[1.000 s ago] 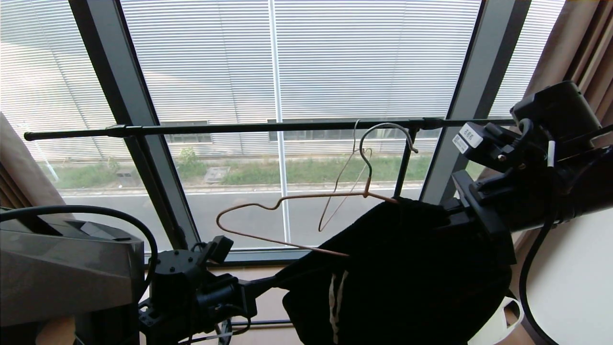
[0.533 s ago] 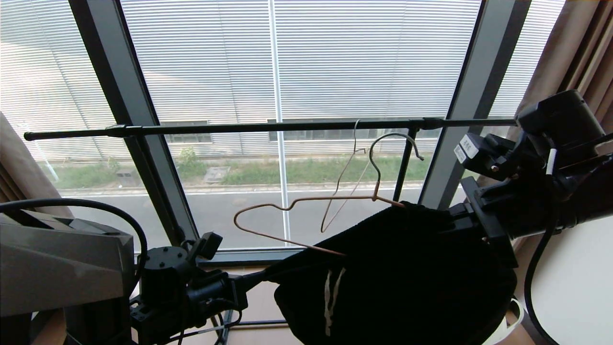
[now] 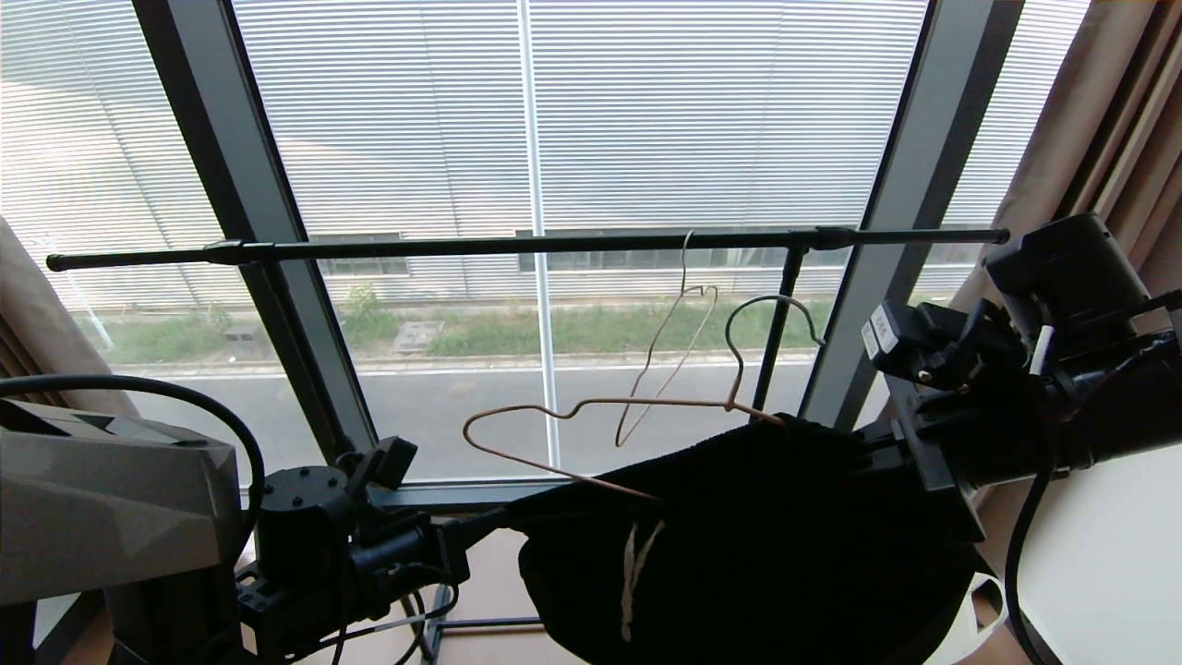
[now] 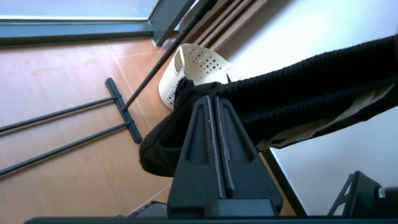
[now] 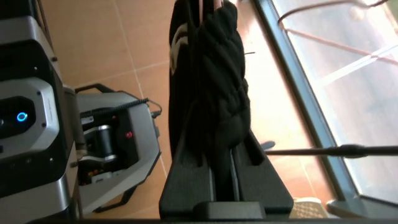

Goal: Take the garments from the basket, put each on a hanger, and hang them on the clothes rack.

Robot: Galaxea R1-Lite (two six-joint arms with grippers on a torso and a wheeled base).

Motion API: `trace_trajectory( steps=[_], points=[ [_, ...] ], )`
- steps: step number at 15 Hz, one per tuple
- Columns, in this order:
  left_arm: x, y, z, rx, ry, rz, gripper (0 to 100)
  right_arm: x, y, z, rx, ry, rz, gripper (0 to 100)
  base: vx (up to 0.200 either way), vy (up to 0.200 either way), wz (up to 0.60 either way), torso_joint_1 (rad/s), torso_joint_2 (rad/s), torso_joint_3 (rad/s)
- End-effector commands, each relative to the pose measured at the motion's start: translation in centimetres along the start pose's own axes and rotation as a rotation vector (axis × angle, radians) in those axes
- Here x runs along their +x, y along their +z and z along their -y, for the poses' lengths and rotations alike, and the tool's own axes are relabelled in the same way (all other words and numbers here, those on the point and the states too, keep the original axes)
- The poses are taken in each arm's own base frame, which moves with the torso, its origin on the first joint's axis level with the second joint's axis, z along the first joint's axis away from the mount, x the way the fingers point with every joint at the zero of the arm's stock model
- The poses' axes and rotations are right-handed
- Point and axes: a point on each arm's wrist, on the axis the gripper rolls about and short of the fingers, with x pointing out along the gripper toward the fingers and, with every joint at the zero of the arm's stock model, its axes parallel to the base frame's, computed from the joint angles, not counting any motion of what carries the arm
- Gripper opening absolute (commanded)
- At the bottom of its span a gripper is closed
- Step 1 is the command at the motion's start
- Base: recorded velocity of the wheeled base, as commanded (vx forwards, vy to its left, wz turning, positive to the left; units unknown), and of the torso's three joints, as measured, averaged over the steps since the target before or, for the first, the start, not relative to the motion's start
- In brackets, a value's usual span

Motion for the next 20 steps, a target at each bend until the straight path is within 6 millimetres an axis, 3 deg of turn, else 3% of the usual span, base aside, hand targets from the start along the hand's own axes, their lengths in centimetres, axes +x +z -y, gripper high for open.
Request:
trace_trajectory(
  steps=[1,12,20],
  points=[
    [-0.3,0.5,0.0,0.006,0.001,0.021,0,0.2,-0.4,-0.2,0.009,0.003,-0.016,0,0.0,0.0,0.0,0.0,0.0,0.0],
    [-0.8,1.6,-0.6,0.049,0.022,0.069,0,0.6,-1.3,-0.5,0.018,-0.047,-0.104,0,0.0,0.0,0.0,0.0,0.0,0.0],
    [-1.4,2.3,0.0,0.065,0.009,0.1,0,2.6,-1.5,-1.5,-0.016,-0.07,-0.228,0,0.0,0.0,0.0,0.0,0.0,0.0]
  ],
)
